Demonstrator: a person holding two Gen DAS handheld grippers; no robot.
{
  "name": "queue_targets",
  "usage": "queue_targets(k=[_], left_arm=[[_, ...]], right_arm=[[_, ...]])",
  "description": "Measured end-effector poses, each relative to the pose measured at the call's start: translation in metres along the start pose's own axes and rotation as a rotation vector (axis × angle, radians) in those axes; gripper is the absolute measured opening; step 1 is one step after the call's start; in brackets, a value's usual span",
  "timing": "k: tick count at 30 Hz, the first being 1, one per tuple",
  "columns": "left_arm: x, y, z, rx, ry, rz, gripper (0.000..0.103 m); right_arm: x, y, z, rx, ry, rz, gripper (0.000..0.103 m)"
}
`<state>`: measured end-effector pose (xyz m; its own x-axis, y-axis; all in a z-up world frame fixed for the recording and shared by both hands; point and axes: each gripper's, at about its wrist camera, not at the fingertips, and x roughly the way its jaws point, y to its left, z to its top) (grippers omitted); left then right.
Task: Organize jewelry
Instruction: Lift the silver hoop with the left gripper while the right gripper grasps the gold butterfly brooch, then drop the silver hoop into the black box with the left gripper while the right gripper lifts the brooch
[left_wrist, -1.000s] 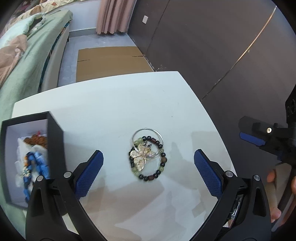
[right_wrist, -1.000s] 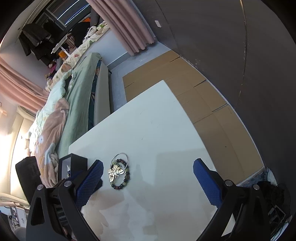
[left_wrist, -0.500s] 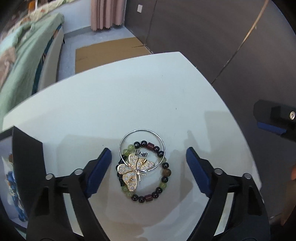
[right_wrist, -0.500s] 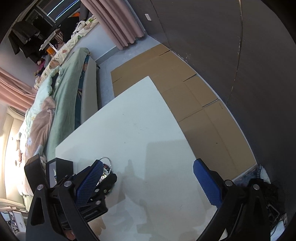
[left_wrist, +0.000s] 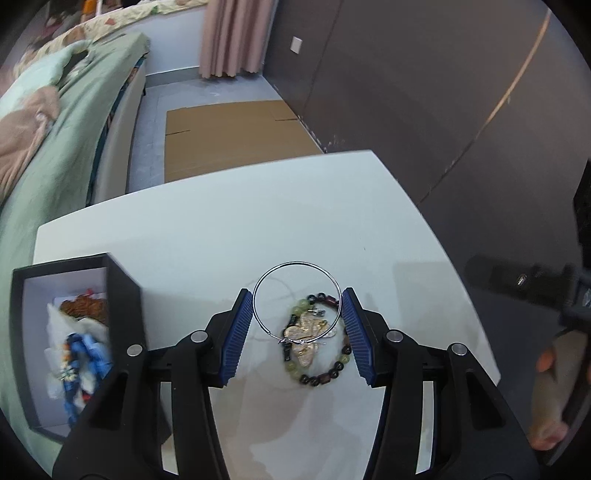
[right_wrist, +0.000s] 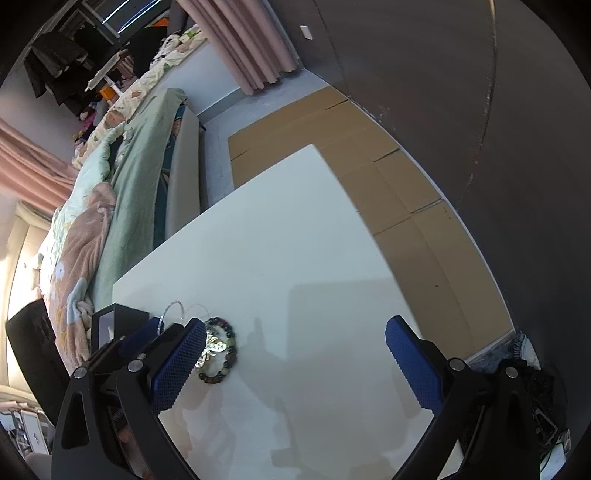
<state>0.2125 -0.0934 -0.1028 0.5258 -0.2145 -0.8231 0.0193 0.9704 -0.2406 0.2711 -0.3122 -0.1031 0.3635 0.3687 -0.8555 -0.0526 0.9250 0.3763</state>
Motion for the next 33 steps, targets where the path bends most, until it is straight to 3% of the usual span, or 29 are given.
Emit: queue_targets(k=[5,7,13,19,33], left_arm=[[-0.021,0.015,-0.001,-0.026,-0.034,-0.002,0.050],[-0.026,0.019,0.000,-0.034,-0.044,0.000,0.050],[-0.045,0.038,-0.001,-0.064,-0.080,0.001,0.050],[-0.061,0.054,-0.003,-0.091,-0.109,-0.008,0.050],[-0.080,0.081,-0.002,-0.127,-0.141,-0.029,0.051]], right_arm=[[0.008,0.018,-0.008,-0.036,0.019,0.027,0.092],[0.012,0.025,-0.011,-0.043,0.029,0.049,0.080],[0.024,0.045,-0.020,-0.059,0.063,0.099,0.057],[0.036,0.069,-0.029,-0.082,0.088,0.130,0.044],[0.075,0.113,-0.048,-0.214,0.123,-0.014,0.039]])
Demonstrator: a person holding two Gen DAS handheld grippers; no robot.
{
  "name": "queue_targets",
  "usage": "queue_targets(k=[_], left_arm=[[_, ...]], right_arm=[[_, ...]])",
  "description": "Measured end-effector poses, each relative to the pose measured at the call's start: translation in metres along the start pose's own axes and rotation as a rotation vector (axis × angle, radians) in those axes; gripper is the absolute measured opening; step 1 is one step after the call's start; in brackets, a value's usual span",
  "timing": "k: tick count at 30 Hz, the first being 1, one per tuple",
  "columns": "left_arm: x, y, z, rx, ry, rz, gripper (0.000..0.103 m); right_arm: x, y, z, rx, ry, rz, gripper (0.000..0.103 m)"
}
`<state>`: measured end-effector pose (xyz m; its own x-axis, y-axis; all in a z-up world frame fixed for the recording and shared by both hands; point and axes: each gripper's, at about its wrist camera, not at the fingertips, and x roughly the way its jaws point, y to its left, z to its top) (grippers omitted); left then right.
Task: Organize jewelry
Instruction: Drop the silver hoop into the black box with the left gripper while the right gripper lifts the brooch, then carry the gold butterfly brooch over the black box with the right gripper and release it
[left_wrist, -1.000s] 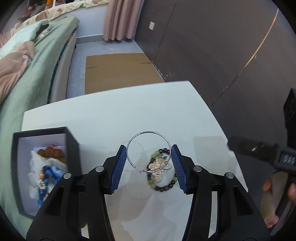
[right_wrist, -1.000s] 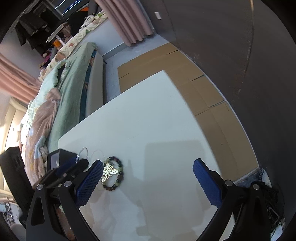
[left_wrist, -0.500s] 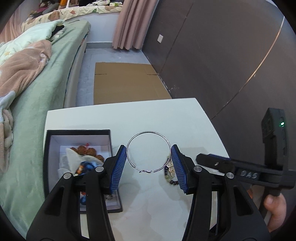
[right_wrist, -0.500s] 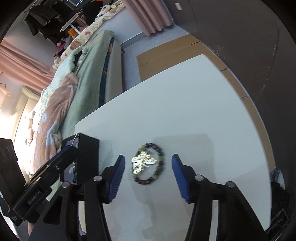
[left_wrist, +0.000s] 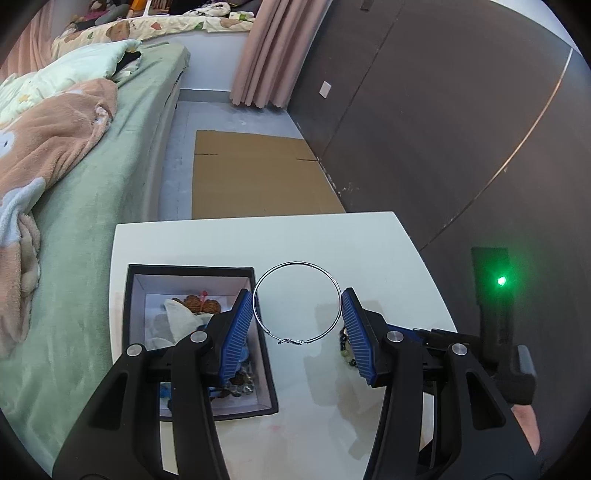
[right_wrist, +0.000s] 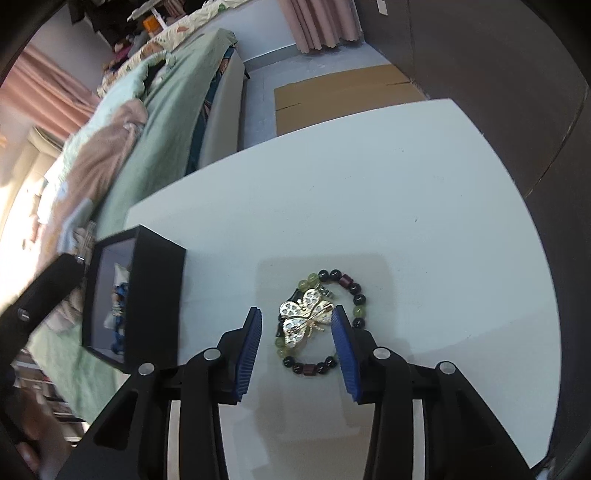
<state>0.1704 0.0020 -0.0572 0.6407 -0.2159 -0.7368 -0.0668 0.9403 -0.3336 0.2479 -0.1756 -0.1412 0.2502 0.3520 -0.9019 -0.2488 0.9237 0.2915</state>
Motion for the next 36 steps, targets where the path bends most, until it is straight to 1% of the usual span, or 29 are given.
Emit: queue_targets(k=[7,10,14,16,18,25,30,33,35,36], left_arm=[[-0.006,0.006,0.001,-0.016,-0.011,-0.009,0.051],[-0.007,0.005,0.001,-0.014,-0.011,-0.012,0.051],[-0.010,0.006,-0.001,-0.010,-0.012,-0.009,0.051],[-0.012,0.006,-0.002,-0.011,-0.013,-0.006,0.051],[-0.014,0.007,-0.004,-0.014,-0.015,-0.002,0.051],[-0.021,0.008,-0.008,-0.015,-0.022,0.007,0.051],[-0.028,0.015,-0.011,-0.028,-0.032,0.027,0.051],[-0.031,0.023,-0.012,-0.046,-0.034,0.041,0.051],[-0.032,0.030,-0.012,-0.070,-0.030,0.052,0.058],[-0.032,0.033,-0.012,-0.081,-0.029,0.055,0.070]], right_arm=[[0.014,0.010,0.002,-0.045,0.008,-0.074,0.039],[0.018,0.015,0.004,-0.077,-0.005,-0.124,0.039],[0.019,0.017,0.004,-0.093,-0.003,-0.144,0.036],[0.018,0.016,0.003,-0.097,0.007,-0.135,0.036],[0.016,0.016,0.001,-0.101,0.014,-0.121,0.033],[0.006,0.007,-0.008,-0.051,0.021,-0.055,0.032],[-0.012,0.002,-0.012,-0.022,-0.009,-0.001,0.032],[-0.027,0.000,-0.013,-0.011,-0.054,0.048,0.032],[-0.040,0.001,-0.014,-0.004,-0.105,0.074,0.033],[-0.044,0.002,-0.014,-0.002,-0.119,0.082,0.033]])
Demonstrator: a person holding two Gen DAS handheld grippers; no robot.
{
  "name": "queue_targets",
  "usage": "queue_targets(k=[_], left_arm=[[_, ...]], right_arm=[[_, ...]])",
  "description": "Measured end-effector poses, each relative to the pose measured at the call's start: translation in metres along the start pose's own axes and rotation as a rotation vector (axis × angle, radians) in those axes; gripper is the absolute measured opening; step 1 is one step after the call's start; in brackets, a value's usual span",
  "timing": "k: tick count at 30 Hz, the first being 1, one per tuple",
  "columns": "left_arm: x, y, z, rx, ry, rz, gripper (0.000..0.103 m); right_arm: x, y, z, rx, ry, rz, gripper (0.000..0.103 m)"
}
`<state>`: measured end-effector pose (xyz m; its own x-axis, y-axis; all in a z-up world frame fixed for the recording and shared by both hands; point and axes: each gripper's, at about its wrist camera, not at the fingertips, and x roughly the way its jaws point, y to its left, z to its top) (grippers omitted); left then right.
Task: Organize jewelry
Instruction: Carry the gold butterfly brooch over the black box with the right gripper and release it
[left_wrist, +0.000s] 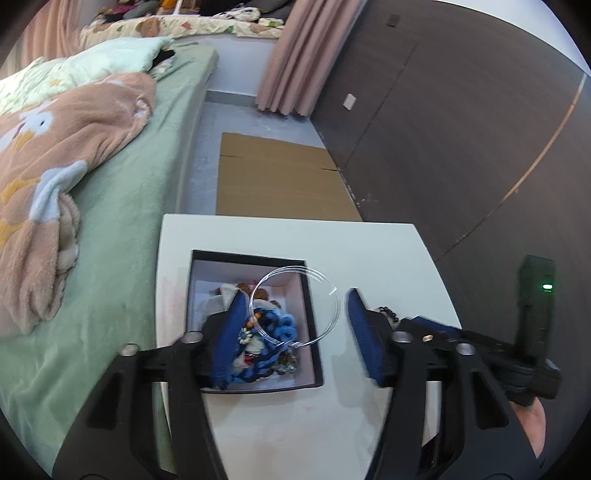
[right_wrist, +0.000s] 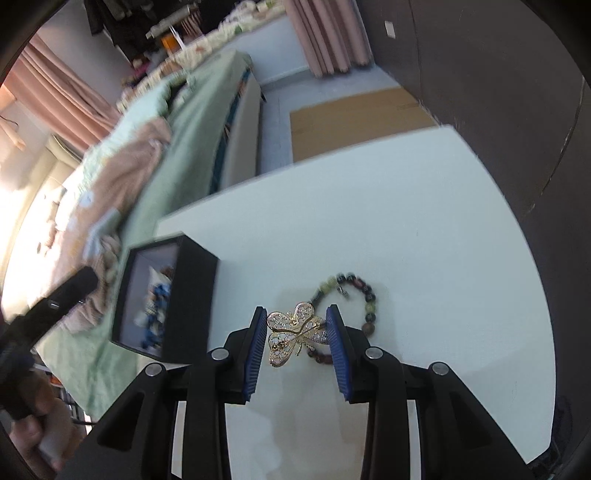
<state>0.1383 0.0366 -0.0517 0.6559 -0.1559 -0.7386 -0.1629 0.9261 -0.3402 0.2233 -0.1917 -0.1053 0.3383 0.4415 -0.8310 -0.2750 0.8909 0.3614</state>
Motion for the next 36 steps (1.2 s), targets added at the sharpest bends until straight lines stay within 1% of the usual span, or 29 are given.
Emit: queue_targets(k=[1,6,11,16,24,26,27,28,29,31,33,35,36], left_arm=[[-0.001,0.002,0.000,-0.008,-0.004,0.003,0.075],[-0.005,0.011,0.002,-0.023,-0.013,0.021,0.077],[-0.012,0.024,0.006,-0.056,-0.034,0.032,0.083],[-0.018,0.036,0.011,-0.082,-0.057,0.059,0.092],[-0.023,0.059,0.018,-0.141,-0.073,0.082,0.096],[-0.025,0.065,0.019,-0.159,-0.080,0.084,0.096],[-0.026,0.067,0.020,-0.166,-0.083,0.083,0.096],[-0.027,0.071,0.021,-0.179,-0.088,0.080,0.096],[-0.028,0.074,0.021,-0.188,-0.090,0.076,0.096],[-0.029,0.079,0.021,-0.202,-0.090,0.072,0.096],[-0.028,0.081,0.021,-0.207,-0.085,0.071,0.096],[-0.025,0.078,0.020,-0.198,-0.078,0.072,0.096],[-0.023,0.074,0.019,-0.188,-0.074,0.073,0.096]], right_arm=[[-0.005,0.001,0.001,0.004,-0.022,0.015,0.032],[-0.017,0.010,0.007,0.016,-0.090,0.056,0.033],[-0.022,0.024,0.012,0.008,-0.133,0.124,0.033],[-0.020,0.045,0.013,-0.022,-0.144,0.180,0.033],[-0.003,0.084,0.014,-0.078,-0.127,0.251,0.033],[0.000,0.094,0.015,-0.090,-0.131,0.281,0.035],[0.001,0.096,0.016,-0.096,-0.131,0.290,0.047],[0.004,0.100,0.016,-0.106,-0.120,0.302,0.074],[0.005,0.102,0.016,-0.114,-0.121,0.301,0.082],[0.000,0.102,0.013,-0.127,-0.153,0.258,0.083],[-0.004,0.095,0.013,-0.117,-0.152,0.242,0.083],[-0.012,0.082,0.011,-0.105,-0.163,0.213,0.089],[-0.015,0.077,0.011,-0.103,-0.168,0.194,0.094]])
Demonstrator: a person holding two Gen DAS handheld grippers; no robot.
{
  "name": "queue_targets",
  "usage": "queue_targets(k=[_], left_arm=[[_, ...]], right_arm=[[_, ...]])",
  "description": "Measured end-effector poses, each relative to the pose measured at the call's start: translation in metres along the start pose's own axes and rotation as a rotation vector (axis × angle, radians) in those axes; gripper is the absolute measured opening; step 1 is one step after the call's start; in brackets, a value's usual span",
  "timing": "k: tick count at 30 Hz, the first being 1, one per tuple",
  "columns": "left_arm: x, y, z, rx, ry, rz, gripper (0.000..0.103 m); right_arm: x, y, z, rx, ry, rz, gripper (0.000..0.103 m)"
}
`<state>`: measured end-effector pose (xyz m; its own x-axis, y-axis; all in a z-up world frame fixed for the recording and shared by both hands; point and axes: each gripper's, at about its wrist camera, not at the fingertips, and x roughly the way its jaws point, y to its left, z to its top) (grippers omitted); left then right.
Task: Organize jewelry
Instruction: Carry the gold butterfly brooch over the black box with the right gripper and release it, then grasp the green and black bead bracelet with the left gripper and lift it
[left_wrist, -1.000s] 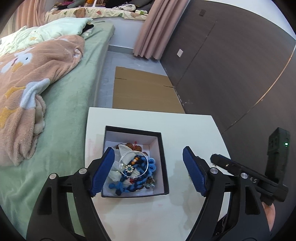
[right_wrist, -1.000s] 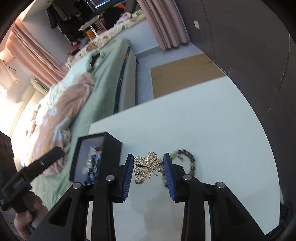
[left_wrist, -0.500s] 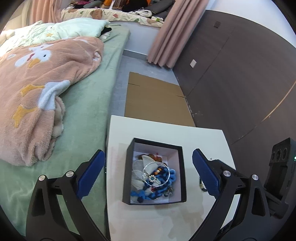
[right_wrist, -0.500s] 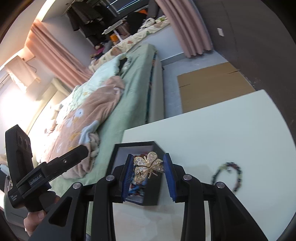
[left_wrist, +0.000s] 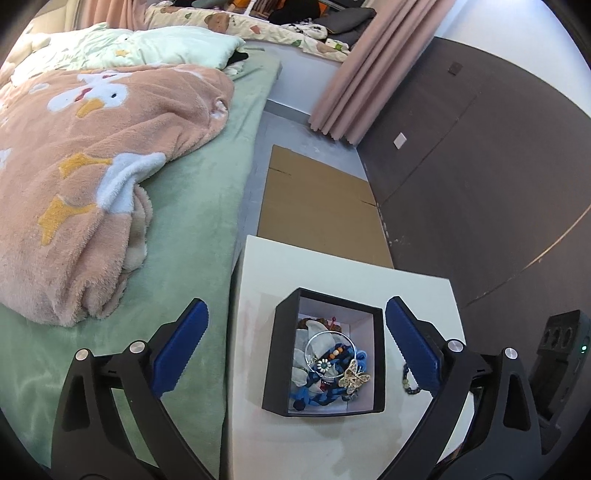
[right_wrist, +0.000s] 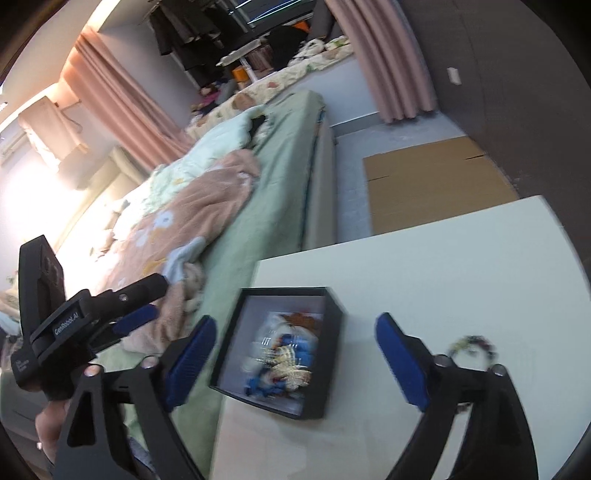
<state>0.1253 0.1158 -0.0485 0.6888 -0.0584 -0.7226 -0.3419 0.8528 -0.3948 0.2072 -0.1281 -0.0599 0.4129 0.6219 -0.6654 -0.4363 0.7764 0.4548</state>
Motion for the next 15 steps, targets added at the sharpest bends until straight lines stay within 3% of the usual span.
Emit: queue_targets(k=[15], left_arm=[[0.010,-0.063,-0.030,0.158,0.021,0.005,0.096]], right_arm=[[-0.045,-0.056,-0.006,0.062,0.042,-0.119,0.095]])
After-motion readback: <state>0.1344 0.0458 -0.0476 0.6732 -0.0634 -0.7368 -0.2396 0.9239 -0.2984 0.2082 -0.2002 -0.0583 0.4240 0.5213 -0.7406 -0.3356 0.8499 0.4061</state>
